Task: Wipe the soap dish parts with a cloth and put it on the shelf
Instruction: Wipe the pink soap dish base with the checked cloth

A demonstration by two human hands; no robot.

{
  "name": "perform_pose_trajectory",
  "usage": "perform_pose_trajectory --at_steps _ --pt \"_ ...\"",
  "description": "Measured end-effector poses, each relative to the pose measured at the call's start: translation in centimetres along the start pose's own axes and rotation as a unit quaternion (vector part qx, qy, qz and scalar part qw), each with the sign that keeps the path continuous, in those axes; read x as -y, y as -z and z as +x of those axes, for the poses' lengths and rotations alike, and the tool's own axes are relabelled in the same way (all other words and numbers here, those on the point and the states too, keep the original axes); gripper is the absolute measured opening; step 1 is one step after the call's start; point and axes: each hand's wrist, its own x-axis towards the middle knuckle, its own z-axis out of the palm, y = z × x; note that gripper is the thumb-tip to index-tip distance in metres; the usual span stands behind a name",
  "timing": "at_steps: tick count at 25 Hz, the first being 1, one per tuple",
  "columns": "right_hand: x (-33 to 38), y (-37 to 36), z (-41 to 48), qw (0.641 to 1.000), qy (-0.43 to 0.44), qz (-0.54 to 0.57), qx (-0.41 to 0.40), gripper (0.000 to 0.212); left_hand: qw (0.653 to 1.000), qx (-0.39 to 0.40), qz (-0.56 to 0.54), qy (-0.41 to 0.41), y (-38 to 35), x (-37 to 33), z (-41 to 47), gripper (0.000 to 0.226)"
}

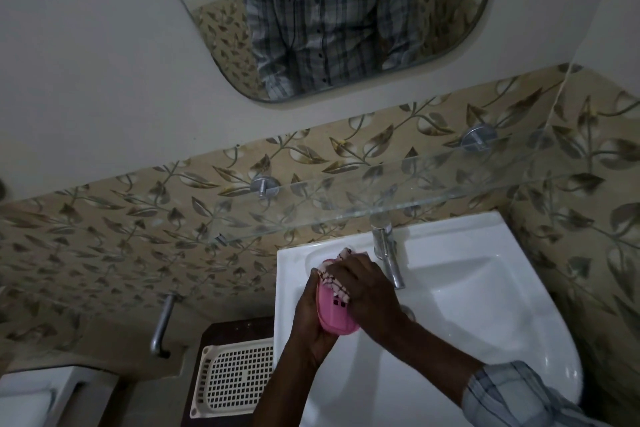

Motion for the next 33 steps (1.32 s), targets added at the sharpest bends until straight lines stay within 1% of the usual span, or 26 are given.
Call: perform_pose_trajectory --at_steps 2,4,5,7,8,11,12,13,16,17,18,19,20,21,23,24,25,26,28,30,31,33 --pt "2.0 0.2 0.2 0.989 -0.14 0.011 0.056 0.042 0.997 -0.014 0.048 -0.059 0.5 1.1 0.3 0.053" --pt "2.5 0.3 0.3 0.966 -0.228 0.007 0.123 0.043 0.989 -0.029 0.101 -0.108 1.2 1.8 0.5 0.055" --pt "2.3 0.3 0.4 0.954 -0.259 0.003 0.149 0.038 0.982 -0.025 0.132 -0.136 1.4 2.1 0.5 0.053" --pt "2.0 0.5 0.4 0.934 -0.311 0.013 0.175 0.023 0.961 -0.021 0.202 -0.185 1.8 2.4 0.6 0.048" --pt "1.8 0.5 0.4 0.924 -0.331 0.022 0.189 0.019 0.951 -0.023 0.23 -0.206 1.9 2.4 0.6 0.048" --pt "1.1 0.5 0.4 0.893 -0.374 0.06 0.244 0.016 0.936 -0.029 0.268 -0.225 1.9 2.0 0.7 0.048" --pt "1.0 0.4 0.6 0.888 -0.387 0.07 0.238 0.016 0.933 -0.021 0.282 -0.225 1.9 1.8 0.7 0.048" --pt "0.8 0.5 1.0 0.886 -0.403 0.077 0.214 0.017 0.929 -0.013 0.298 -0.22 1.7 1.6 0.9 0.052" --pt "0.4 0.4 2.7 0.875 -0.459 0.123 0.094 0.017 0.923 -0.006 0.32 -0.211 0.8 1.3 1.3 0.073" --pt "0.6 0.3 3.2 0.87 -0.467 0.144 0.064 0.018 0.923 -0.003 0.318 -0.214 0.6 1.4 1.4 0.075" --pt "0.8 0.3 3.3 0.874 -0.458 0.162 0.033 0.019 0.924 -0.001 0.312 -0.221 0.5 1.6 1.5 0.073" --pt "1.3 0.3 2.9 0.886 -0.429 0.175 0.003 0.016 0.924 -0.002 0.305 -0.23 0.5 1.7 1.5 0.067" --pt "1.9 0.2 2.3 0.907 -0.379 0.185 -0.017 0.009 0.924 0.001 0.297 -0.241 0.6 1.6 1.4 0.058" --pt "2.5 0.3 1.3 0.929 -0.316 0.19 -0.019 0.015 0.925 0.003 0.286 -0.249 0.8 1.4 1.3 0.05" --pt "3.1 0.2 -1.1 0.965 -0.18 0.188 0.013 0.041 0.94 -0.019 0.241 -0.241 1.1 1.1 1.5 0.041" --pt "3.0 0.0 -2.0 0.974 -0.136 0.182 0.02 0.048 0.945 -0.032 0.228 -0.235 1.1 1.0 1.5 0.04" --pt "2.6 -0.1 -2.4 0.976 -0.118 0.181 0.02 0.05 0.945 -0.035 0.226 -0.233 1.1 1.2 1.4 0.041" --pt "2.3 -0.2 -2.0 0.975 -0.135 0.177 0.013 0.048 0.944 -0.027 0.231 -0.235 1.1 1.5 1.3 0.042" --pt "1.7 -0.5 -0.4 0.96 -0.222 0.17 0.02 0.039 0.936 -0.008 0.245 -0.254 1.3 2.0 1.3 0.041" --pt "1.1 -0.8 1.1 0.941 -0.303 0.146 0.046 0.022 0.921 -0.012 0.272 -0.281 1.4 1.9 1.6 0.043" --pt "0.8 -0.9 1.3 0.932 -0.327 0.139 0.067 0.015 0.913 -0.024 0.285 -0.291 1.3 1.8 1.8 0.049" --pt "0.6 -1.1 0.8 0.927 -0.335 0.119 0.119 0.022 0.908 -0.052 0.295 -0.293 1.3 1.4 2.4 0.063"
